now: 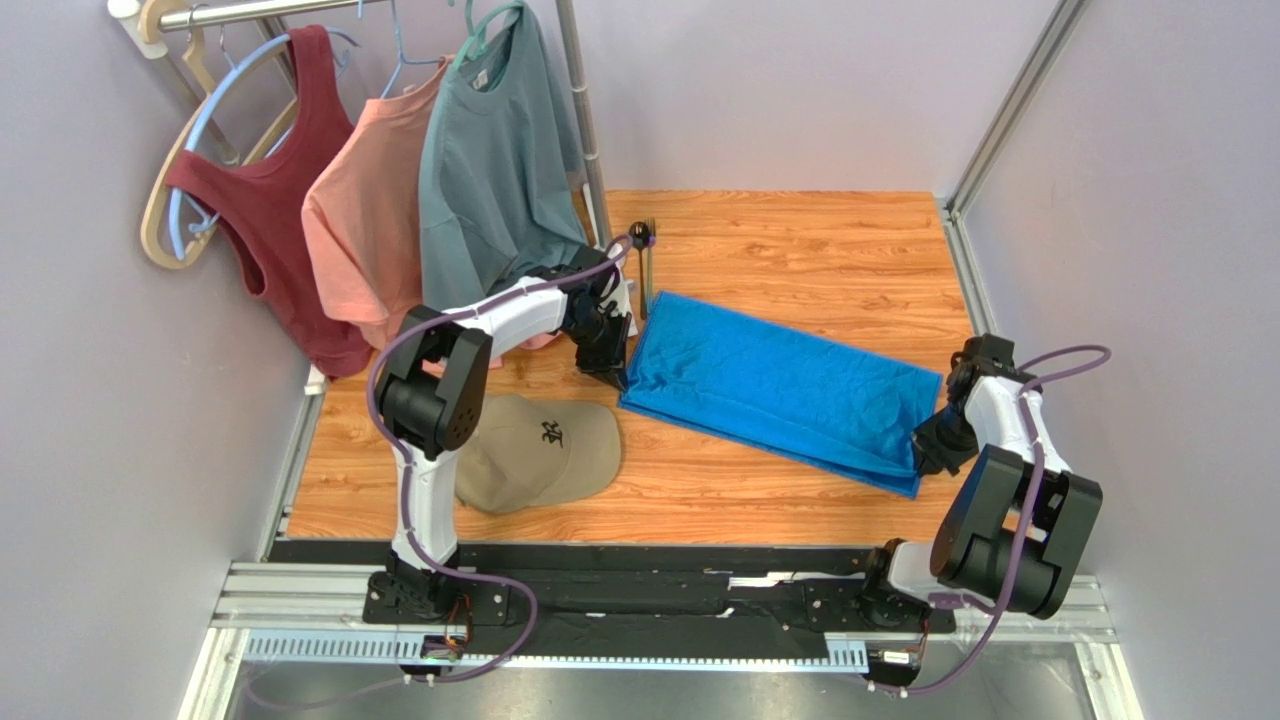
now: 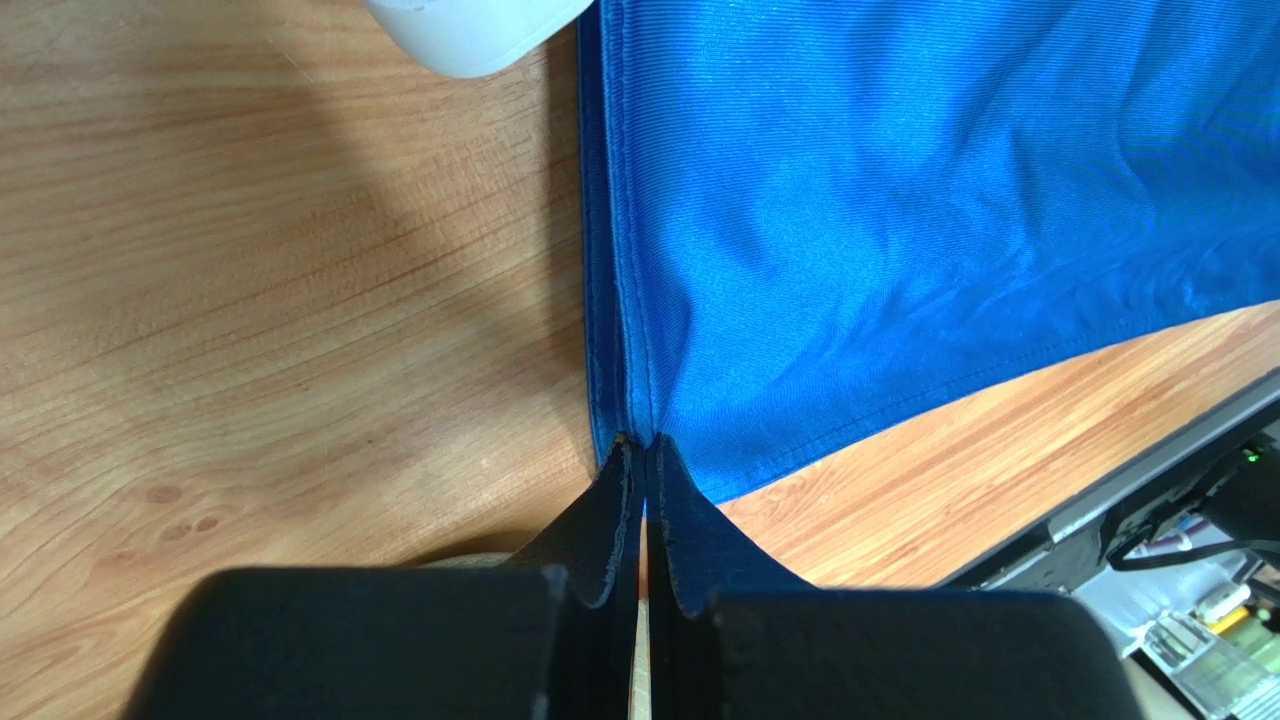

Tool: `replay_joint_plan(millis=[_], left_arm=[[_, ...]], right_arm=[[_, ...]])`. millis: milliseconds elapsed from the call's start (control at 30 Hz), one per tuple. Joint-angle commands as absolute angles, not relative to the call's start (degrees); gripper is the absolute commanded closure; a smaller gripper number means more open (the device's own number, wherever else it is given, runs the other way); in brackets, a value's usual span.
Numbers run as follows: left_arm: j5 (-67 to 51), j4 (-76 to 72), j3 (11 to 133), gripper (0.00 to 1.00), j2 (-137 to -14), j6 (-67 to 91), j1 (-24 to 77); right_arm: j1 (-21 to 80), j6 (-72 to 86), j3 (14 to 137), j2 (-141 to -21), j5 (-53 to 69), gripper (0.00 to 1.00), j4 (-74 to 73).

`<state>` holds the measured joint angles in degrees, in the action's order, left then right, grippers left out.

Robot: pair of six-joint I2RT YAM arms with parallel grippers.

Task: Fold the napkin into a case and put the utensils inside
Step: Fold the flattened napkin at the center of the board.

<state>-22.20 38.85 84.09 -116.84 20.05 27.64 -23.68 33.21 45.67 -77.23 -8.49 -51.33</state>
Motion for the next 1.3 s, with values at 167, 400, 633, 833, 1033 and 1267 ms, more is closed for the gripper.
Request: replay_joint_plan(millis=[167,400,633,833,1033,1267], left_arm=[[-19.78,37.71,84.03,1.0,-116.28,19.69,28.12],[-18.89,37.97,83.85,1.0,-117.25,19.86,28.3],[-17.15,38.41,83.5,0.73,-114.62,19.42,28.39],[-13.1,40.87,85.6,0.61,-110.14,18.02,28.65],[-14.68,41.05,84.38,0.6,-107.23,18.63,30.58],[-19.77,38.5,83.77,0.73,-111.09,20.04,31.38]], right_arm=[[-22.5,32.7,46.14,-77.26,-9.67,0.94,-46.23],[-22.15,33.05,45.0,-78.4,-9.93,0.92,-45.44],[-22.15,33.05,44.65,-78.75,-10.29,0.88,-45.09],[-22.15,32.43,44.38,-77.96,-8.88,0.85,-44.82],[-22.15,32.78,45.53,-77.78,-8.53,0.7,-46.23],[-21.97,32.61,50.01,-73.75,-9.49,0.41,-51.32]])
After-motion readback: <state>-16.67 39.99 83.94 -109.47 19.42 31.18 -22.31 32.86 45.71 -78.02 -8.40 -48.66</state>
